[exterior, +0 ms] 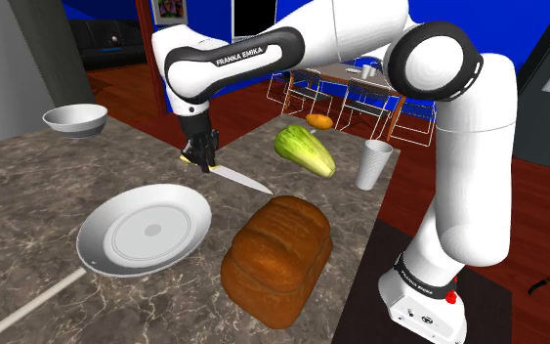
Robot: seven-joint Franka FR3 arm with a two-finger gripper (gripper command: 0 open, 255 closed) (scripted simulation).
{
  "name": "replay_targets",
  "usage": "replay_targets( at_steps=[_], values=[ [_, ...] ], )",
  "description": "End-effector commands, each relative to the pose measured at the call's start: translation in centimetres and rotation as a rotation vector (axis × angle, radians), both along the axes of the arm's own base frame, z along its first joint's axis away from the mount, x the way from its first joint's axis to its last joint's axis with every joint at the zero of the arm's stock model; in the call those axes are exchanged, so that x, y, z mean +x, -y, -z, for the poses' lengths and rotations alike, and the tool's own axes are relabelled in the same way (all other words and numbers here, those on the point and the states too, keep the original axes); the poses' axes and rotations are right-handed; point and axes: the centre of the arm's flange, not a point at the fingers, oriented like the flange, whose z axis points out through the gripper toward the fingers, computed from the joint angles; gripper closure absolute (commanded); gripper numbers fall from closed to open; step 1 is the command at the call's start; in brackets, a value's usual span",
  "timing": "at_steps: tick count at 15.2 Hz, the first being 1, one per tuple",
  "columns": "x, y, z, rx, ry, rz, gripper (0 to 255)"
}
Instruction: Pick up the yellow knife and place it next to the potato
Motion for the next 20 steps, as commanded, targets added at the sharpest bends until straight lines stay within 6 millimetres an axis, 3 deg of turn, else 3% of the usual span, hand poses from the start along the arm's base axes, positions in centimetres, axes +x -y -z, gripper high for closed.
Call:
replay_targets(
  at_steps=[1,13,20],
  values=[
    [-0.1,0.0,-1.0,0.0,-0.001,0.0,255],
    [-0.1,0.0,-7.3,0.0,-0.001,0.0,255],
    [-2.4,9.0,-7.3,0.0,-0.001,0.0,255]
  ],
)
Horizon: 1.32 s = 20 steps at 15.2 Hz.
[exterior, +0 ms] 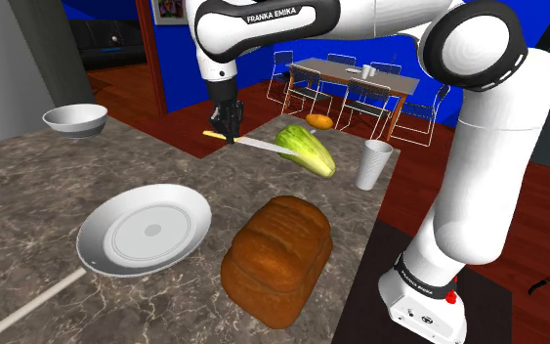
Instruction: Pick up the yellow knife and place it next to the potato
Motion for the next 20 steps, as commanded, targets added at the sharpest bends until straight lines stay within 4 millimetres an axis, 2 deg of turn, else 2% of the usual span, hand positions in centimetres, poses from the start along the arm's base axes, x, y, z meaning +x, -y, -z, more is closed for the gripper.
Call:
replay_targets(
  at_steps=[1,20],
  values=[
    [-0.9,2.5,0.1,0.0,0.0,-0.001,255],
    [-7.0,26.9,0.1,0.0,0.0,-0.001,255]
  ],
)
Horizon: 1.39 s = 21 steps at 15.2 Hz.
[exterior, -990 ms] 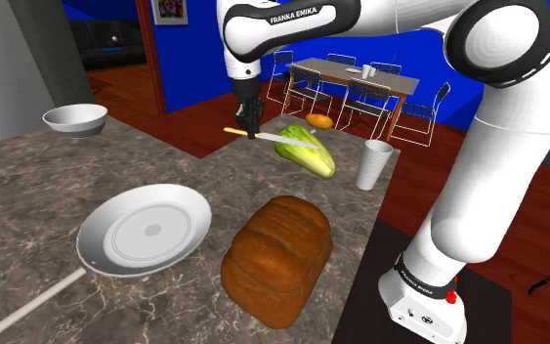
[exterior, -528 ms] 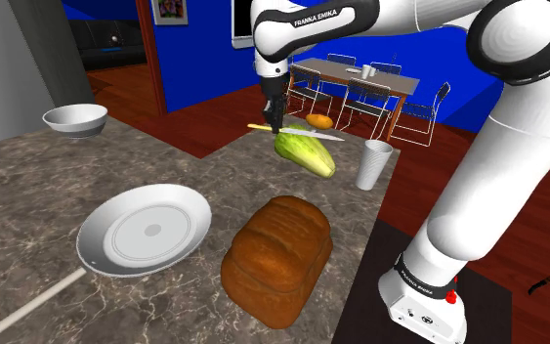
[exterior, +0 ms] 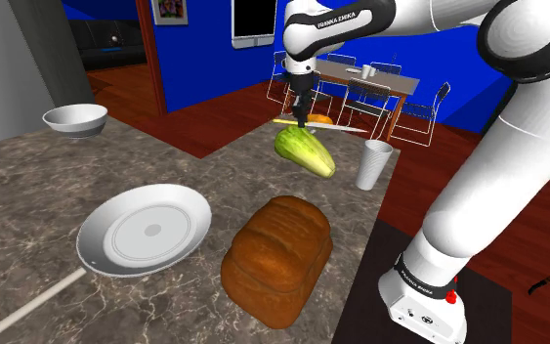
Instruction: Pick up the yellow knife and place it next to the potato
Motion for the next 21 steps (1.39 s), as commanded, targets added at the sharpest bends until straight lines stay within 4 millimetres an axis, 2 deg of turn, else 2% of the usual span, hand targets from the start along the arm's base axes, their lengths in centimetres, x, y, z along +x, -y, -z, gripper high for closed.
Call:
replay_targets(
  at_steps=[1,21],
  values=[
    [-0.6,2.6,0.2,0.0,0.0,-0.001,255],
    [-7.0,28.2,0.2,0.0,0.0,-0.001,255]
  ],
)
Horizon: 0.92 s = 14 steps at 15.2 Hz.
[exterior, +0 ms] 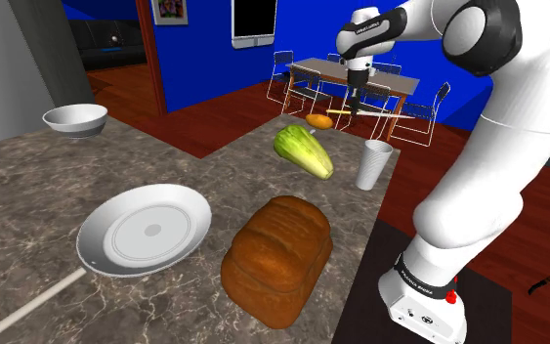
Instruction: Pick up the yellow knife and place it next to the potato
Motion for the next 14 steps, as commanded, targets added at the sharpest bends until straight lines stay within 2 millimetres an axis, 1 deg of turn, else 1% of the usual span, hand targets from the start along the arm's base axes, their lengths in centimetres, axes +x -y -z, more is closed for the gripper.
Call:
replay_targets(
  at_steps=[1,8,9,14],
  values=[
    [-0.6,2.7,-0.1,0.0,0.0,-0.001,255],
    [-2.8,11.7,-0.1,0.0,0.0,-0.001,255],
    [-2.9,12.0,-0.1,0.0,0.0,-0.001,255],
    [-2.9,12.0,2.5,0.0,0.0,-0.001,255]
  ],
)
